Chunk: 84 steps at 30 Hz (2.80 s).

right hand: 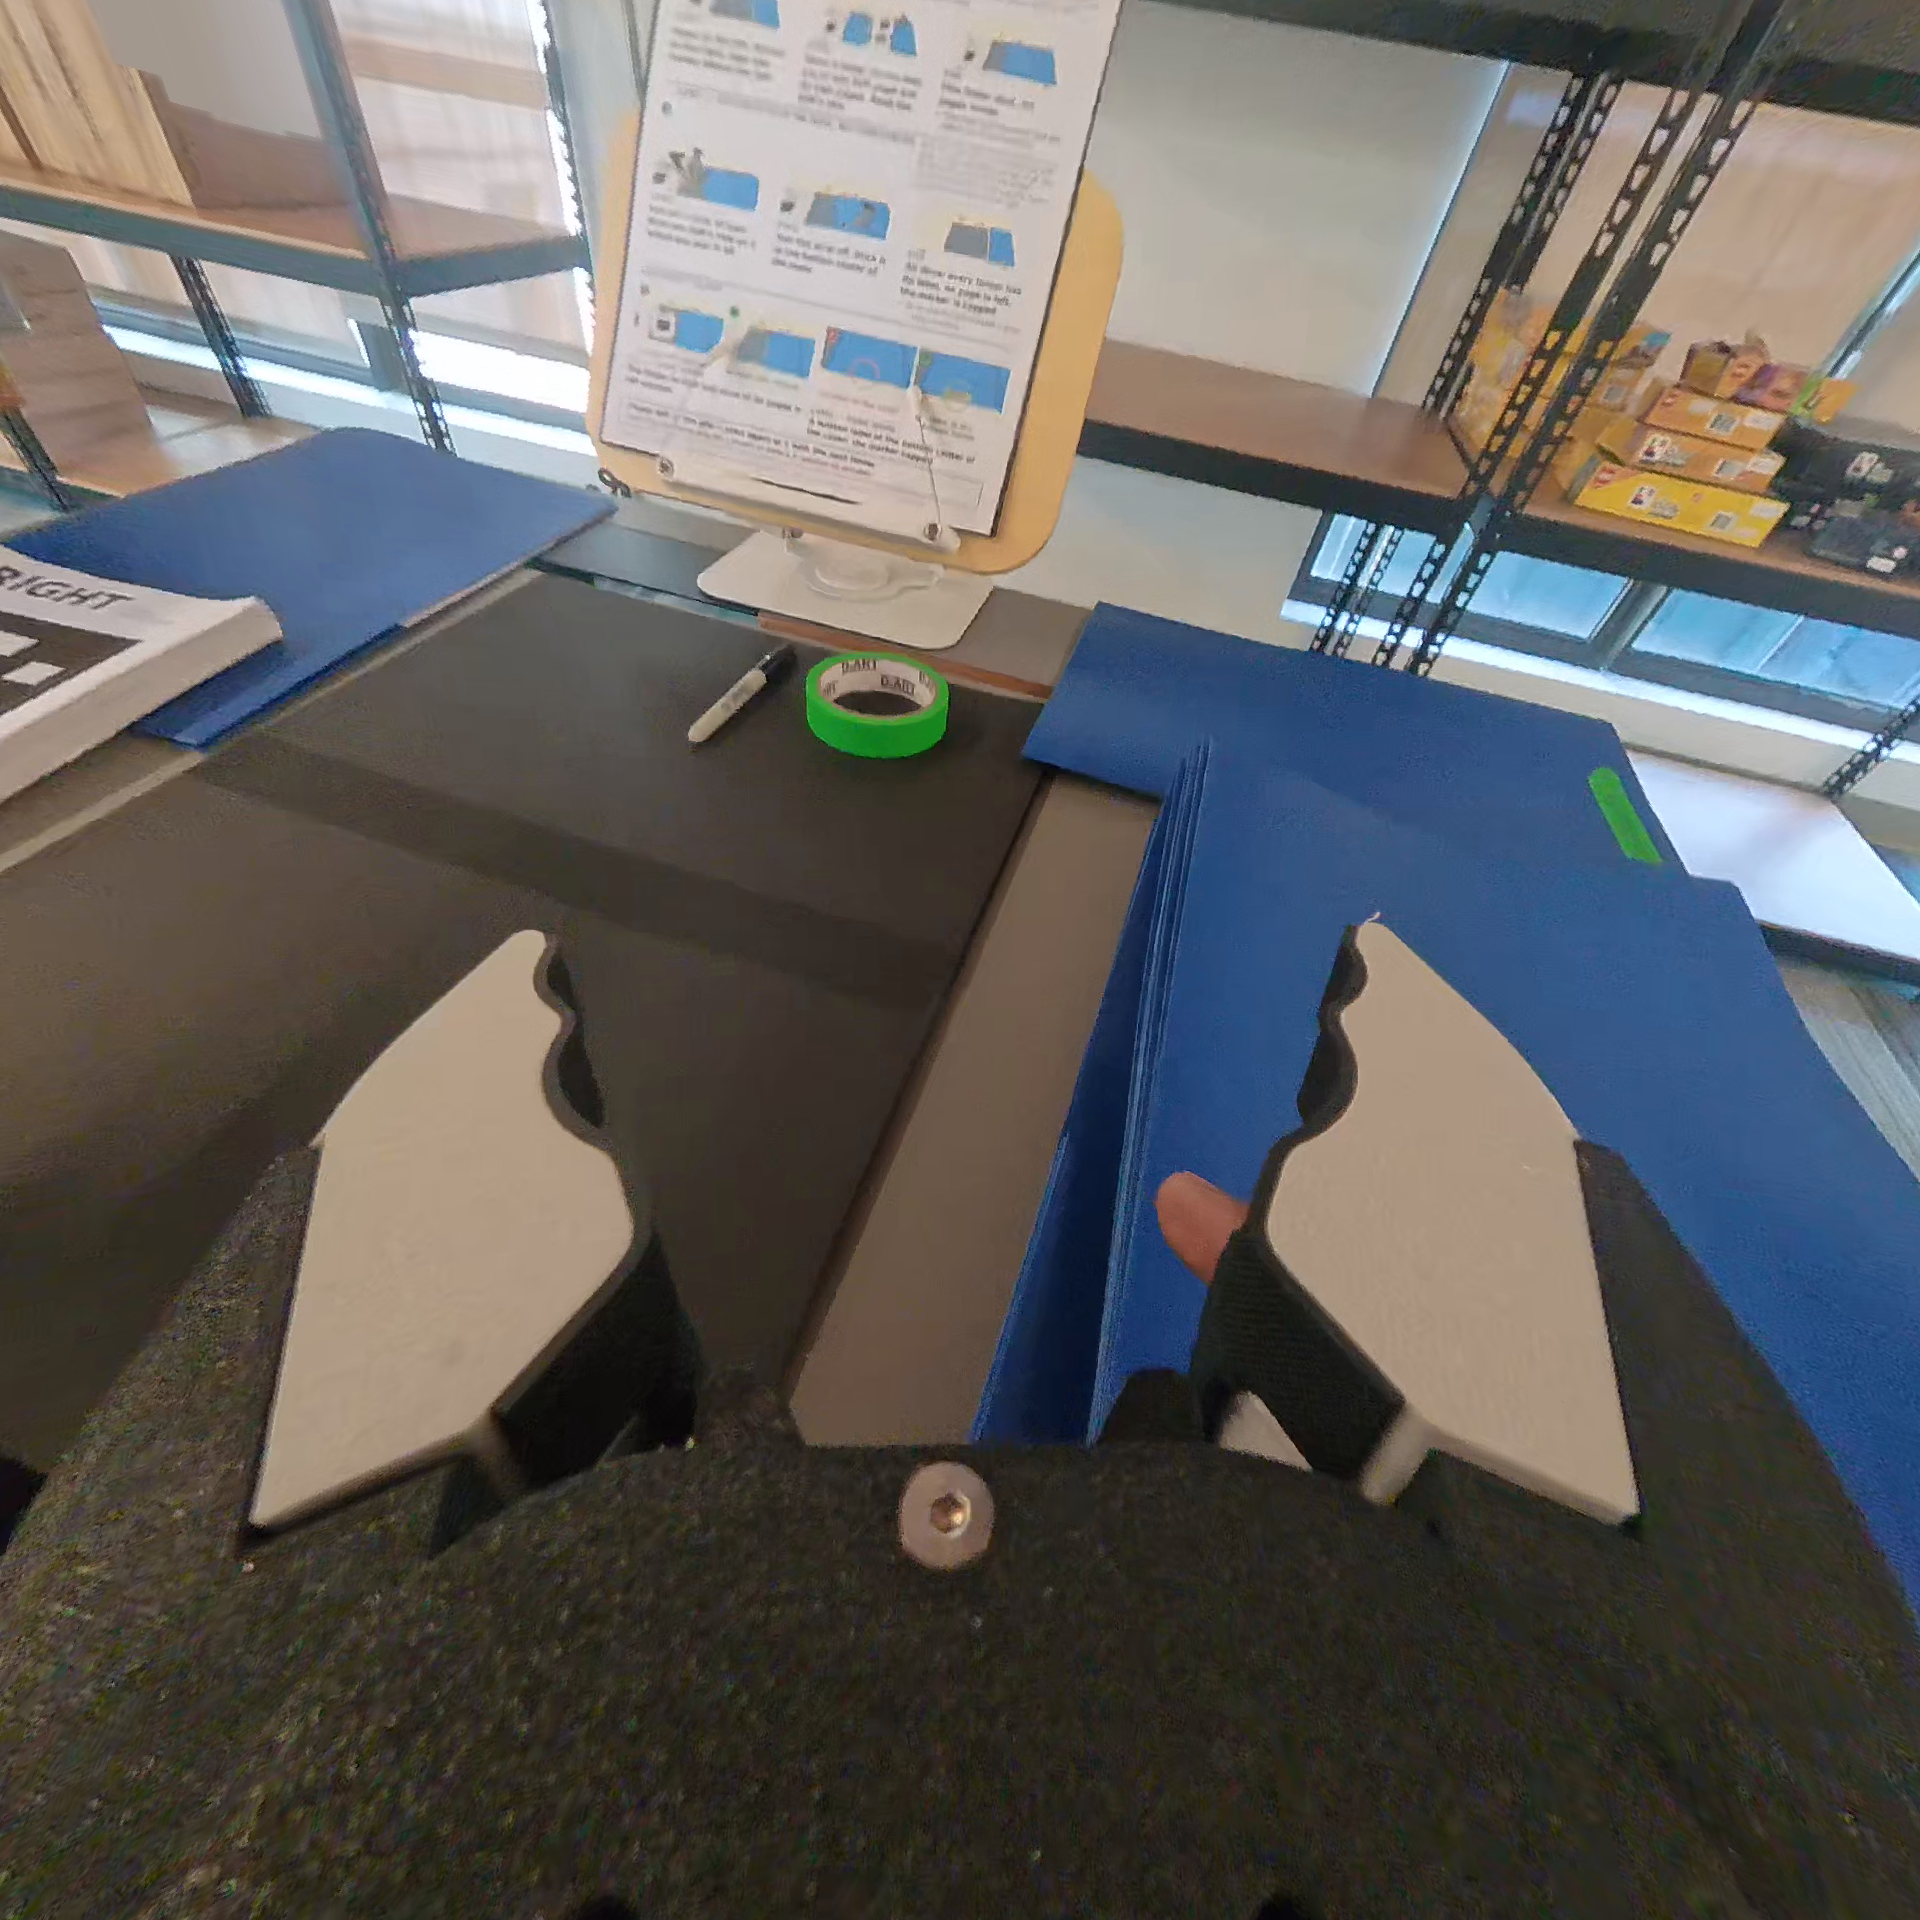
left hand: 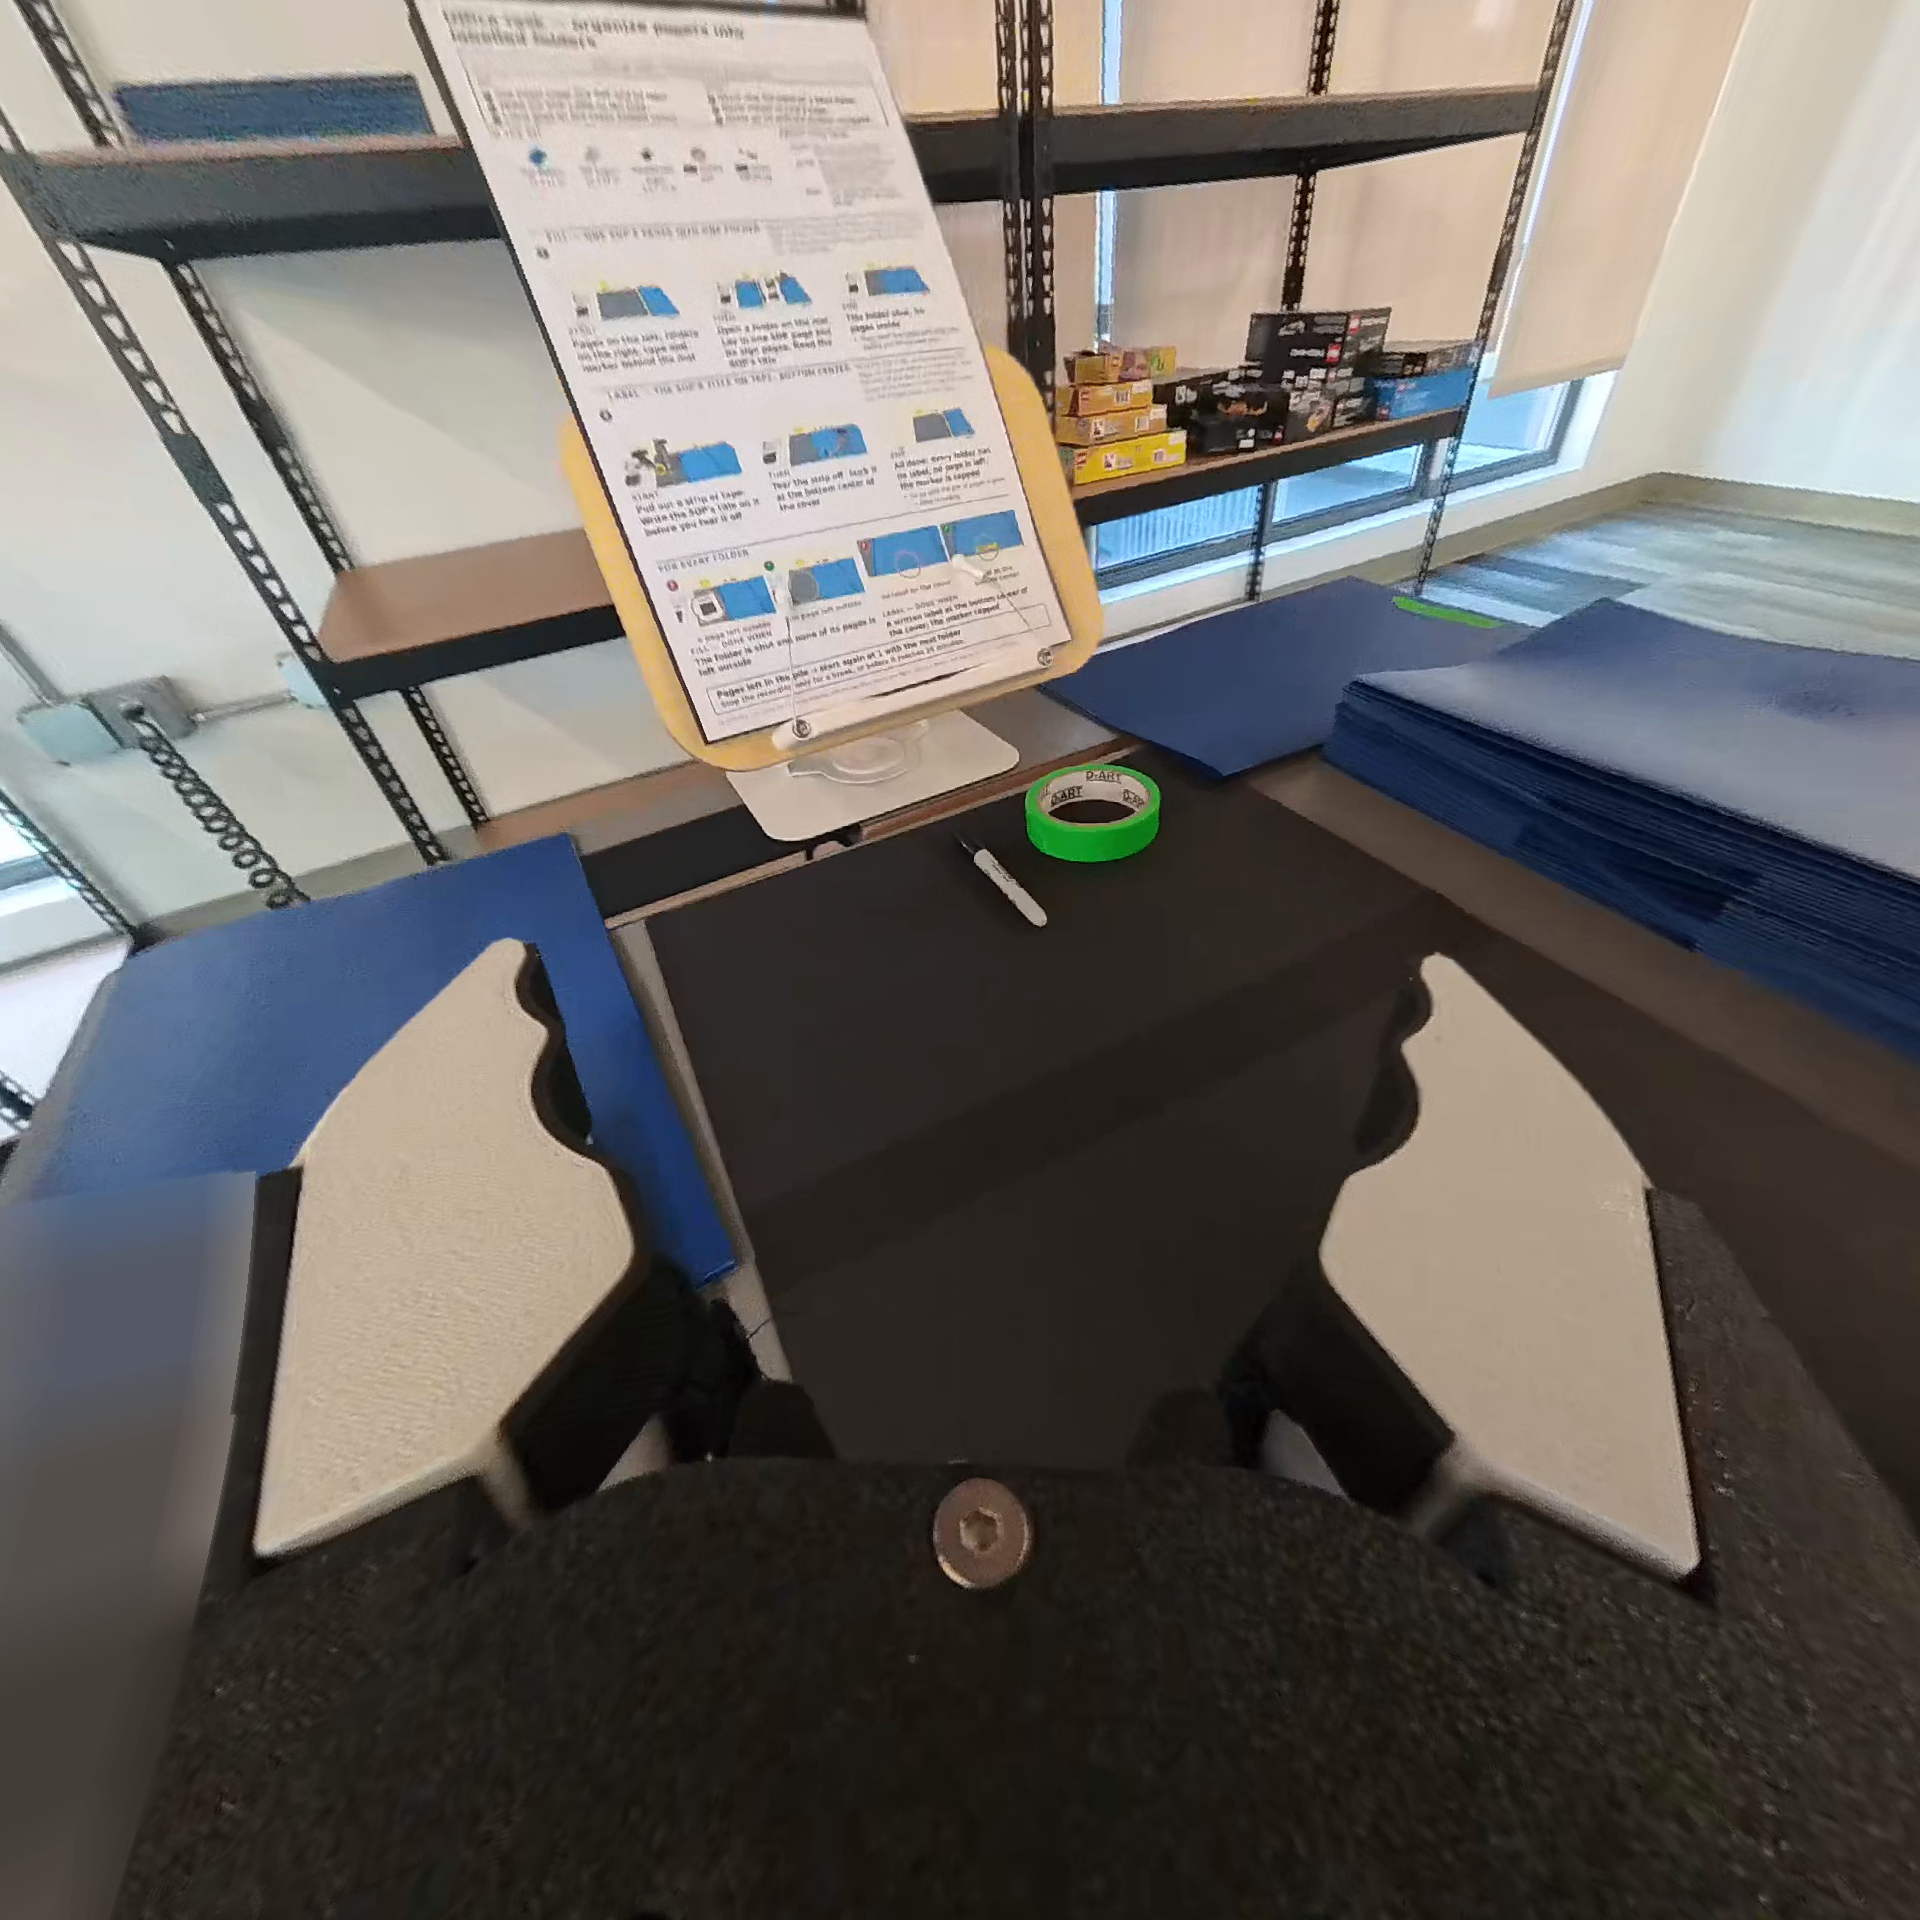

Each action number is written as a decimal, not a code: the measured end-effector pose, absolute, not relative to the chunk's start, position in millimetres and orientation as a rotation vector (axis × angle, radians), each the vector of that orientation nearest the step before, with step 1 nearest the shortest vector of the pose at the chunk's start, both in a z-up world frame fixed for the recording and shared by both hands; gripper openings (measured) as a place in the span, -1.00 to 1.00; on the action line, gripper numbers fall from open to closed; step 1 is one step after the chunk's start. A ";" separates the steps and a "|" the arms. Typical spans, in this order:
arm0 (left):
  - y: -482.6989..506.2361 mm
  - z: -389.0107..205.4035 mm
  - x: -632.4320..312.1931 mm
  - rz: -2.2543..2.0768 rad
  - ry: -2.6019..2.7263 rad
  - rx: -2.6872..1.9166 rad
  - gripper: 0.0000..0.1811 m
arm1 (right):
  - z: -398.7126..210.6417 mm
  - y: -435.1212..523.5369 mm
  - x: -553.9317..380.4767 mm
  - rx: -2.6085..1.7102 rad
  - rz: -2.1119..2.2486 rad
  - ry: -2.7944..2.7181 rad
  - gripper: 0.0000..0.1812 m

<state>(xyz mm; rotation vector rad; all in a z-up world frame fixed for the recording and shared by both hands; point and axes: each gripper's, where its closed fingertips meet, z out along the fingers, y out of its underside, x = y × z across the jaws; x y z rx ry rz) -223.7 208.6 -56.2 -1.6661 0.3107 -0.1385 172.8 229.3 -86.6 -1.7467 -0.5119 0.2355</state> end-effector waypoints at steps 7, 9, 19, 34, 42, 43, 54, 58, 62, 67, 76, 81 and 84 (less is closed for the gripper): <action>156.6 -35.8 -218.2 -0.229 0.396 -1.497 -1.00 | -84.0 207.9 170.1 -1.696 0.299 -0.547 -1.00; 152.7 -28.3 -223.9 -0.176 0.386 -1.468 -1.00 | -83.7 205.1 172.4 -1.679 0.274 -0.570 -1.00; 169.2 -56.0 -238.2 -0.182 0.257 -1.659 0.63 | -106.7 190.0 240.8 -1.868 0.054 -0.569 0.46; 191.8 -83.1 -80.8 -0.461 0.539 -1.528 0.03 | -207.0 165.2 265.9 -1.984 -0.154 -0.663 -0.16; 191.9 -113.9 -51.1 -0.500 0.655 -1.596 -0.03 | -222.4 165.4 273.6 -2.005 -0.298 -0.813 -0.46; 191.5 -117.3 -49.6 -0.512 0.666 -1.607 -0.04 | -224.6 165.1 274.1 -2.015 -0.303 -0.826 -0.48; 189.6 -138.8 -39.6 -0.514 0.775 -1.655 -0.04 | -228.3 165.4 270.9 -2.095 -0.118 -0.836 -0.63; 188.7 -143.4 -35.4 -0.516 0.801 -1.661 -0.04 | -228.4 164.2 270.0 -2.113 -0.100 -0.861 -0.70; 188.0 -145.1 -28.3 -0.545 0.820 -1.662 -0.05 | -227.0 163.5 268.7 -2.105 -0.114 -0.888 -0.76; 186.6 -146.0 -9.2 -0.599 0.886 -1.662 -0.05 | -223.7 163.6 268.6 -2.111 -0.058 -0.889 -0.76; 192.9 -149.8 41.7 -0.817 0.814 -1.718 -0.16 | -211.1 166.0 268.9 -2.031 -0.138 -0.918 -0.94; 205.3 -153.2 98.0 -1.274 0.552 -1.831 -0.35 | -191.0 172.0 266.1 -1.858 -0.306 -0.918 -0.98; 225.8 -152.7 130.1 -1.589 0.281 -1.856 -0.37 | -182.2 171.9 253.4 -1.799 -0.309 -0.915 -0.98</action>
